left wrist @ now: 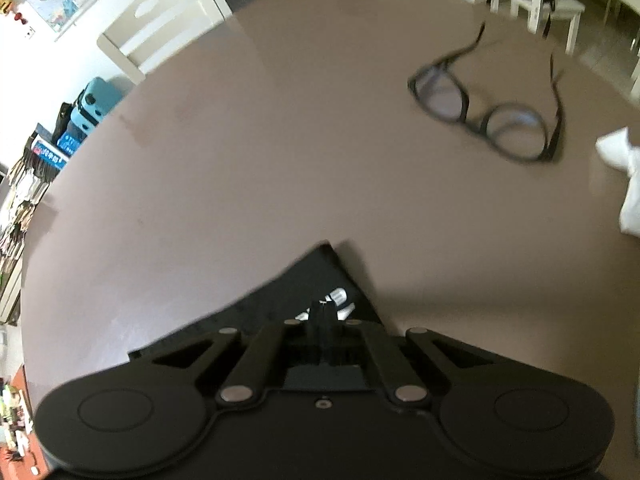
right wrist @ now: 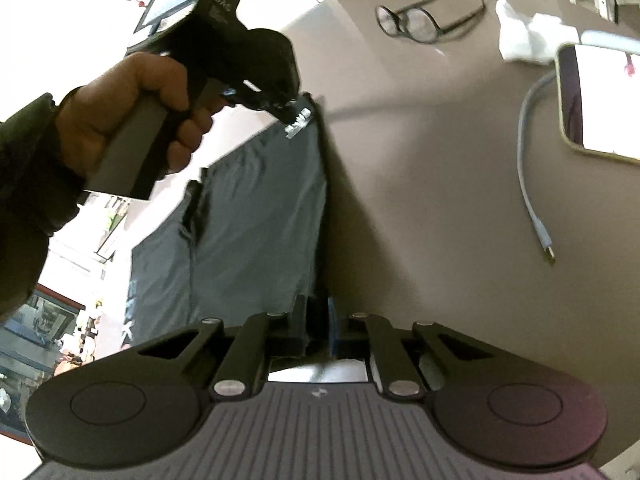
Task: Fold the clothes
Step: 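Lift the grasped shorts corner upward with the left gripper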
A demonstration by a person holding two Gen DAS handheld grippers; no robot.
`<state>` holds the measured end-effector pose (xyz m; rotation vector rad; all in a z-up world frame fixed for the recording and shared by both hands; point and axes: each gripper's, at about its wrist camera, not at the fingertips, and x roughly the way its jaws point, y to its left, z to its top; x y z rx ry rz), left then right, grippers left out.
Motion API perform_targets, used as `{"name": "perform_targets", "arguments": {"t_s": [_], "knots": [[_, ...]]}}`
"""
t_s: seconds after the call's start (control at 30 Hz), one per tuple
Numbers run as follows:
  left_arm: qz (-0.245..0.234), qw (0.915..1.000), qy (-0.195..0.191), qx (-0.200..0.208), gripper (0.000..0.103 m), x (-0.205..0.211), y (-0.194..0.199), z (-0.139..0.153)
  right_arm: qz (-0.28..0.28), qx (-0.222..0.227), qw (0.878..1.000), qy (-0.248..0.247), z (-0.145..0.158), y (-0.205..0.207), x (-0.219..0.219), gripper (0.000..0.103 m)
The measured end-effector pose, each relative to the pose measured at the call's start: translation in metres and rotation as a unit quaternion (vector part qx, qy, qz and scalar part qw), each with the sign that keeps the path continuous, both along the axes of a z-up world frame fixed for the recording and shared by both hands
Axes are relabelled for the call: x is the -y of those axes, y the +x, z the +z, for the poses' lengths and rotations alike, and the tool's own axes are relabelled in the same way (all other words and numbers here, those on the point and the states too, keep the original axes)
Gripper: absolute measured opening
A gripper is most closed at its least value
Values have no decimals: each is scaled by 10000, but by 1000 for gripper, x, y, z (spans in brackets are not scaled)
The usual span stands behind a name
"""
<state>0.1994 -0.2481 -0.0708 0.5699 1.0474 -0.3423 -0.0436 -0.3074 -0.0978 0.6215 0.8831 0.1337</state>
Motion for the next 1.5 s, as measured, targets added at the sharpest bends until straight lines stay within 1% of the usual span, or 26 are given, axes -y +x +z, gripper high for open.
{"name": "perform_targets", "arguments": {"t_s": [0.07,0.13,0.23,0.27,0.3,0.33,0.37,0.4,0.43,0.53,0.57,0.63,0.67,0.7,0.77,0.87,0.93,0.97,1.03,1.07,1.1,1.13,1.2,1.33,1.5], "knots": [[-1,9999,-129,21,1,-8,-2,9,42,97,9999,-90,9,0,-5,10],[0,9999,-168,-13,1,-14,-2,11,72,171,9997,-163,16,0,-10,10],[-4,9991,-185,-380,2,-26,5,5,-9,161,9994,-304,17,2,-20,10],[18,9991,-212,-377,7,-30,8,5,-64,123,9994,-320,14,3,-22,10],[-4,9992,-199,-333,25,-31,11,5,-125,99,9992,-361,12,1,-22,10],[-6,9994,-167,-292,38,-31,14,5,-192,73,9989,-428,9,1,-23,10],[23,9996,-108,-248,65,-28,14,4,-260,33,9985,-472,6,2,-24,10],[55,9997,-59,-225,86,-25,15,2,-313,-9,9984,-471,4,3,-25,10],[48,9998,-11,-207,89,-23,17,0,-326,-4,9985,-450,3,2,-25,10],[36,9994,337,7,89,-7,11,-9,-262,45,9984,-501,0,1,-27,10],[97,9985,526,94,88,-1,11,-14,-255,45,9985,-475,-1,2,-26,10],[214,9972,686,191,88,2,13,-19,-231,55,9991,-352,-4,3,-19,10],[383,9959,783,247,87,2,17,-23,-209,60,9993,-317,-5,2,-17,10],[563,9946,834,271,84,2,19,-25,-187,65,9994,-281,-6,2,-14,10],[831,9922,888,257,82,1,24,-27,-147,60,9997,-208,-7,1,-10,10],[1011,9898,987,195,82,6,29,-28,-98,43,9999,-64,-10,0,-3,10],[1048,9885,1072,205,81,9,35,-27,-47,41,10000,17,-11,0,0,10],[1052,9878,1120,244,78,11,34,-27,-25,46,10000,47,-11,1,2,10],[1062,9878,1108,273,61,13,32,-26,11,58,9999,85,-11,1,3,10],[1065,9882,1075,221,38,14,30,-26,27,63,9999,98,-11,1,4,10],[1067,9887,1042,168,9,15,28,-26,40,63,9999,119,-11,1,6,10],[1080,9889,1014,107,2,16,27,-26,44,65,9999,137,-12,2,6,10],[1144,9886,981,-29,2,16,29,-26,53,67,9998,197,-12,2,9,10],[1107,9900,865,-95,2,10,32,-24,40,73,9996,272,-14,3,14,10],[1084,9930,451,-150,2,3,30,-11,26,98,9994,321,-14,4,17,10]]}}
